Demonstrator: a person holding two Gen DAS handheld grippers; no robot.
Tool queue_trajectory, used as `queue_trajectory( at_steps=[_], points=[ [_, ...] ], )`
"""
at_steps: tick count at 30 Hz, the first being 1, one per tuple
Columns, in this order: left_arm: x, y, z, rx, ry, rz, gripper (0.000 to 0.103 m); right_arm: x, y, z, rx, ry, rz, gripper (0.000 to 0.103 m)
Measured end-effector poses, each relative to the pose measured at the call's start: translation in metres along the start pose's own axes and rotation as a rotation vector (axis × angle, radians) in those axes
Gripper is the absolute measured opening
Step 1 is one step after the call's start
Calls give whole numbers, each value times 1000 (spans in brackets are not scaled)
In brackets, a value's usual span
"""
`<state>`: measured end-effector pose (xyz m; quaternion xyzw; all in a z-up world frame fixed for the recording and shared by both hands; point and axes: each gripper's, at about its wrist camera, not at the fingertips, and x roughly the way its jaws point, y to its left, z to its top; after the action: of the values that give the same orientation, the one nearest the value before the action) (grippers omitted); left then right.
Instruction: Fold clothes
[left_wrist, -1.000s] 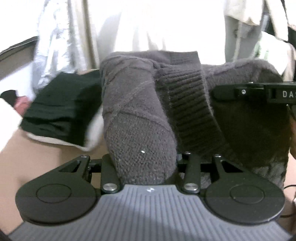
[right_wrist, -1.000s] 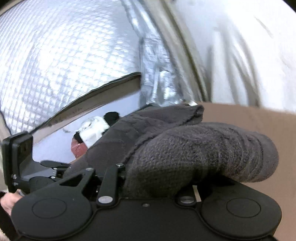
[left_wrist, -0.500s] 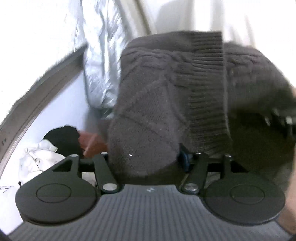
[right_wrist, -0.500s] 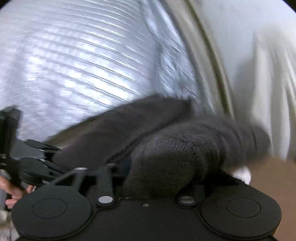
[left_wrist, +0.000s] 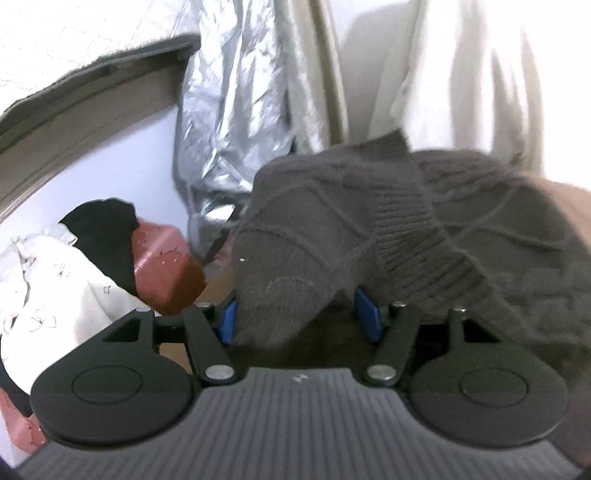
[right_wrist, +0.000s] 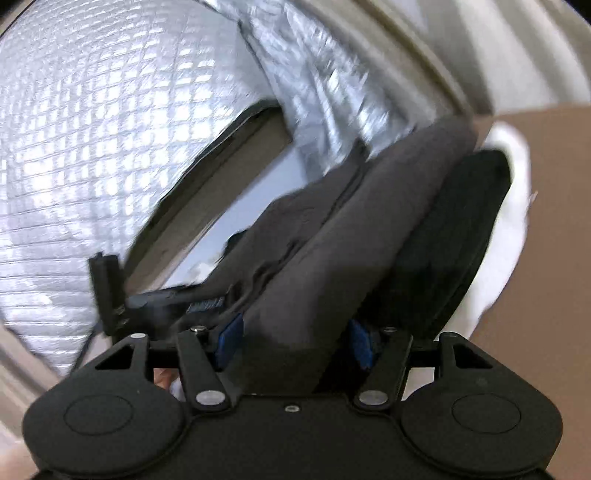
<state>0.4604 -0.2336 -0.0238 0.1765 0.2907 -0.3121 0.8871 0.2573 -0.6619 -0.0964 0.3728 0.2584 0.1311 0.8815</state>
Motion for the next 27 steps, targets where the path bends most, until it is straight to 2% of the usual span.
queue_trajectory(
  at_steps=[1,2,3,4,6,7,8,9,10,12,13,16,18,19,22,24,27],
  points=[
    [-7,-1,1,24,-17,-6,64,7,2,-5,5,49,12,67],
    [-12,-2,3,43,-36,-19,64,13,9,-8,-23,53,-9,65],
    [-17,-4,6,62,-54,-31,64,18,17,-11,-57,49,-36,40],
    [-23,-5,9,81,-73,-44,64,20,26,-11,-81,40,-42,34],
    [-39,-9,12,89,-96,-121,66,12,41,-12,33,-8,41,32],
    [-43,-11,12,79,-72,-186,67,10,49,-15,62,-10,71,31],
    [-36,-13,12,60,6,-273,67,9,57,-18,83,-10,97,31],
    [-27,-17,9,39,89,-333,64,18,67,-30,4,31,53,31],
    [-16,-22,3,25,156,-335,64,27,77,-42,-91,79,-3,31],
    [-12,-30,-12,24,149,-320,64,47,98,-68,-282,175,-115,31],
    [-13,-30,-17,7,128,-326,64,44,93,-73,-275,180,-113,33],
    [-21,-17,-28,-131,68,-376,64,23,71,-82,-175,157,-58,41],
    [-27,-18,-35,-203,50,-340,65,-5,60,-79,-86,101,-6,44],
    [-31,-22,-38,-238,41,-306,66,-16,59,-73,-91,63,-8,49],
    [-49,-31,-53,-458,-30,-243,66,-42,57,-50,-111,-33,-35,62],
    [-68,-40,-73,-619,-101,-201,67,-42,55,-31,-87,-67,-56,65],
    [-88,-46,-91,-748,-173,-192,70,-16,47,7,-34,-75,-84,69]
  ],
)
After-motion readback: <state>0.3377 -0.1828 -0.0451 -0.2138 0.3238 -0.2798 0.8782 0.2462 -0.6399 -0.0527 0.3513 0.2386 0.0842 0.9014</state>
